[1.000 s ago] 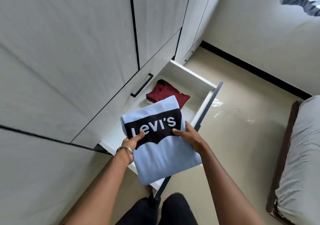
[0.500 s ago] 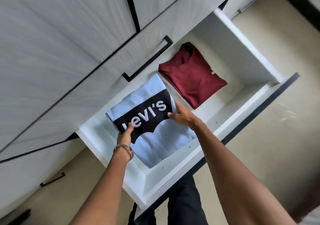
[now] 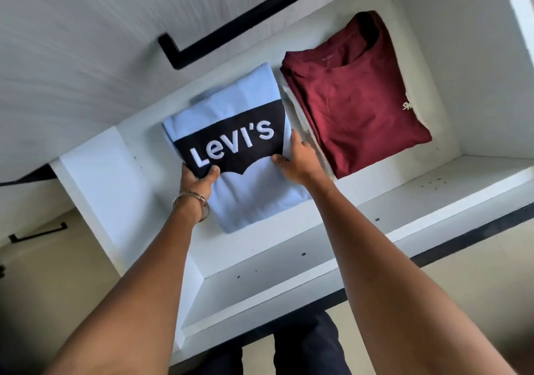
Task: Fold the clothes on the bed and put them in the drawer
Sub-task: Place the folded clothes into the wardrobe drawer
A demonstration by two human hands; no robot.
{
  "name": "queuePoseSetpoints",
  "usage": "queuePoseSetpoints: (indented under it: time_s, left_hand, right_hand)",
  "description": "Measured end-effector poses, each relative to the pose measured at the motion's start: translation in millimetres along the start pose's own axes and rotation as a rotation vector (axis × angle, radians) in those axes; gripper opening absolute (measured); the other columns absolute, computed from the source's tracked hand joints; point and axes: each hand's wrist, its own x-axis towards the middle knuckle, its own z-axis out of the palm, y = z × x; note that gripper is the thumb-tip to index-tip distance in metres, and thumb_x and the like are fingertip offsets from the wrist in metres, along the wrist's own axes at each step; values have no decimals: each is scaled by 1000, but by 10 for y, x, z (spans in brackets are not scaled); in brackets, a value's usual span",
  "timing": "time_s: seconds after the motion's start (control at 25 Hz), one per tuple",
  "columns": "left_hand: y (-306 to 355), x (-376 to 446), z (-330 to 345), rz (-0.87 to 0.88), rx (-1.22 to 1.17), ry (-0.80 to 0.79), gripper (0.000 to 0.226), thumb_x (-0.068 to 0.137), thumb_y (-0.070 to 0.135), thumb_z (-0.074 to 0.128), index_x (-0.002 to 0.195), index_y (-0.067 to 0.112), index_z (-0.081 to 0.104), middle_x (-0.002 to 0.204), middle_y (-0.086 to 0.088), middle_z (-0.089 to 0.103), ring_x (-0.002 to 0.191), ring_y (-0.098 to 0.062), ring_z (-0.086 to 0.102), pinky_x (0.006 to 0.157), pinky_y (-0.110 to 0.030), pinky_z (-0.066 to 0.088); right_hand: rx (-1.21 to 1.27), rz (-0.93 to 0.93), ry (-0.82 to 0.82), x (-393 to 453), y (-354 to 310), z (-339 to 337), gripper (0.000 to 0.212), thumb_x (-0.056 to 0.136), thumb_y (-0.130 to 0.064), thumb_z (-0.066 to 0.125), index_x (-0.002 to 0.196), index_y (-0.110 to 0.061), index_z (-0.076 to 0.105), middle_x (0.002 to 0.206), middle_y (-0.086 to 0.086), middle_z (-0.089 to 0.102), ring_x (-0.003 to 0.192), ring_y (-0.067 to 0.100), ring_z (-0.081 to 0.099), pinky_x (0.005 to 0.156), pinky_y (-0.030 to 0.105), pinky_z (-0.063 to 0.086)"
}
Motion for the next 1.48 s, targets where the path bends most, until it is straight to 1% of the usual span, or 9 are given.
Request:
queuePoseSetpoints:
  time_s: [0.16, 0.32, 0.56, 0.68, 0.8, 0.96, 1.2, 1.36, 1.48]
  left_hand:
    - [11, 81, -28, -46, 170, 81, 67, 74, 30, 78, 129, 21, 42, 117, -3, 64, 108, -26, 62, 100, -44, 48]
    - [80, -233, -25, -109, 542, 101, 104, 82, 28, 73, 152, 22, -3, 140, -16, 45, 125, -38, 48, 106, -47, 38]
    - [-32, -1174, -98, 455, 1096, -216, 68, 82, 51, 66, 141, 27, 42, 145, -5, 34, 131, -30, 38, 103, -46, 37]
    - [-210, -1786, -119, 540, 1168, -458, 83, 70, 78, 51, 141, 36, 40, 151, 4, 27, 141, -21, 24, 111, -44, 23]
    - [-456, -2178, -110, 591, 1388, -661, 101, 64, 82, 55, 148, 45, 13, 159, 7, 3, 147, -20, -2, 115, -58, -2]
    - [-635, -2361, -155, 799, 1692, -419, 90, 78, 63, 62, 149, 34, 15, 157, -3, 17, 146, -29, 11, 110, -64, 1]
    - [-627, -2312, -264, 994, 1473, 77, 54, 58, 59, 76, 75, 11, 61, 71, -6, 60, 62, -26, 61, 63, -37, 44]
    - [-246, -2205, -224, 229, 1079, 119, 55, 76, 64, 65, 84, 10, 68, 85, -12, 69, 82, -33, 69, 63, -31, 46]
    - [84, -2015, -102, -171, -159, 126, 38, 89, 32, 62, 73, -2, 62, 85, -23, 70, 65, -31, 70, 62, -40, 60]
  right_hand:
    - [-32, 16, 103, -76, 71, 113, 66, 93, -37, 62, 146, -13, 31, 134, 24, 45, 125, 40, 44, 97, 43, 39]
    - [-66, 26, 302, -466, 140, 160, 50, 97, -36, 57, 141, -17, 43, 138, 13, 47, 130, 34, 41, 103, 54, 36]
    - [-37, 294, 716, -1375, 277, -98, 29, 95, -24, 54, 123, -18, 58, 132, 9, 48, 126, 30, 38, 99, 48, 28]
    - [-78, 541, 800, -1810, 310, -131, 56, 88, -22, 59, 140, -12, 40, 149, 18, 26, 135, 36, 25, 101, 56, 29]
    - [309, 720, 674, -2038, 421, -26, 97, 87, -21, 61, 152, -1, -8, 154, 32, 12, 138, 44, 24, 100, 59, 35]
    - [682, 697, 592, -2142, 460, 117, 93, 90, -15, 52, 150, 1, -18, 142, 26, 41, 118, 42, 51, 99, 46, 46]
    - [861, 638, 533, -1905, 216, -58, 68, 88, -13, 48, 144, -4, 11, 118, 13, 40, 103, 34, 45, 95, 48, 48]
    - [892, 347, 408, -1717, 40, -158, 45, 87, -3, 42, 132, -2, 34, 119, 12, 47, 108, 34, 57, 79, 45, 59]
    - [981, 138, 342, -1551, -85, -266, 36, 89, 8, 35, 121, 1, 51, 114, 16, 56, 106, 37, 66, 77, 38, 61]
